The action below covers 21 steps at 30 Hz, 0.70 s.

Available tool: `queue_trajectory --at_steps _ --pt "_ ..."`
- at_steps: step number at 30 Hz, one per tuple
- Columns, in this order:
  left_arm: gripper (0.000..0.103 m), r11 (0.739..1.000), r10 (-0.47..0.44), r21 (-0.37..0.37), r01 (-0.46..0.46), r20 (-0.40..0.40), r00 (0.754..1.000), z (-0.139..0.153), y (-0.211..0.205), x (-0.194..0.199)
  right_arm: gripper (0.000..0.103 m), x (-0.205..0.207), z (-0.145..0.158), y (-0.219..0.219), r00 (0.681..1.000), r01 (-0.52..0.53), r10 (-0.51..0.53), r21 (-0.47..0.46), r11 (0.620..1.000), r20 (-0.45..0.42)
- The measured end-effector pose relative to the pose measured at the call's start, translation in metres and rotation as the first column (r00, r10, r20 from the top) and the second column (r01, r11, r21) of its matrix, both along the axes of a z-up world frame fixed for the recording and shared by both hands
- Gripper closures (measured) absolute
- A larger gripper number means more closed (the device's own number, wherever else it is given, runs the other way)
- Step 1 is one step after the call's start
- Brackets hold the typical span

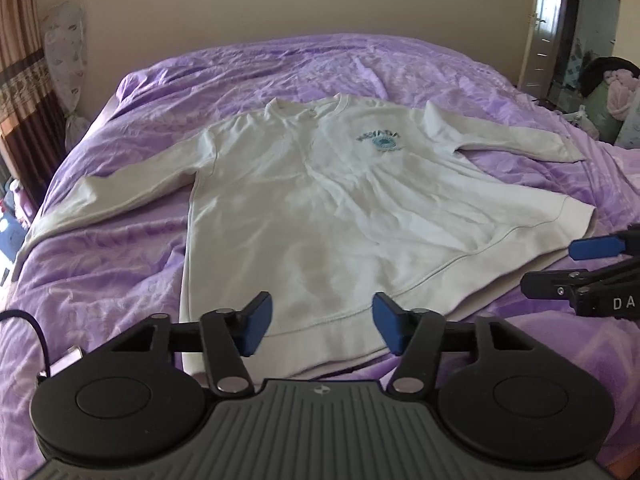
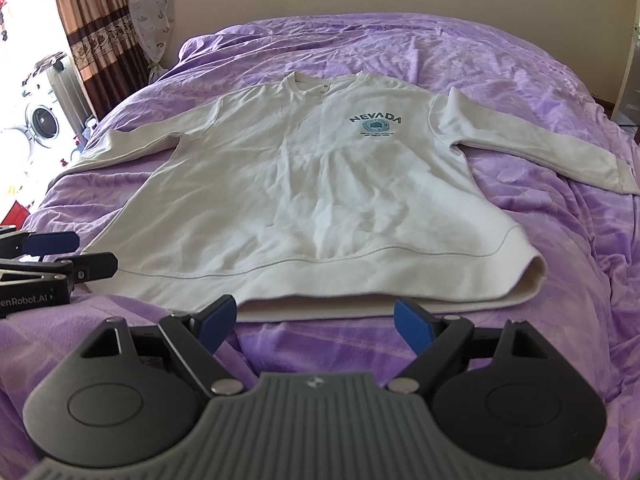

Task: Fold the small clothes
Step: 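Grasp a sleeve cuff with the left gripper while the right gripper hovers over the chest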

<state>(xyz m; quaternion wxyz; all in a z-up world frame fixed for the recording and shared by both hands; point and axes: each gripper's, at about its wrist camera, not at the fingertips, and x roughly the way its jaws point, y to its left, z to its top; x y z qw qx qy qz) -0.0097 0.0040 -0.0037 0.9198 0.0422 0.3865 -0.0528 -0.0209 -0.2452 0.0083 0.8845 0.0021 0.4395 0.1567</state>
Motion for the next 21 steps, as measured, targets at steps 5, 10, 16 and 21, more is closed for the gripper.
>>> queue_trajectory --at_steps 5,10,16,21 --pt "0.057 0.999 0.048 -0.005 -0.048 0.047 0.998 0.025 0.025 0.005 0.021 0.01 0.018 0.002 0.995 -0.094 0.095 -0.034 0.995 0.034" --pt "0.058 0.986 0.165 -0.004 -0.165 0.09 0.982 0.063 0.083 0.016 0.021 0.034 0.051 -0.004 0.979 -0.152 0.158 -0.05 0.987 0.131" --pt "0.053 0.919 0.386 -0.123 -0.374 0.097 0.917 0.1 0.186 0.026 0.021 0.088 0.084 -0.004 0.962 -0.198 0.208 -0.073 0.977 0.179" --pt "0.05 0.798 0.54 -0.333 -0.502 0.026 0.842 0.093 0.283 0.04 0.026 0.136 0.093 0.006 0.954 -0.186 0.202 -0.089 0.978 0.223"
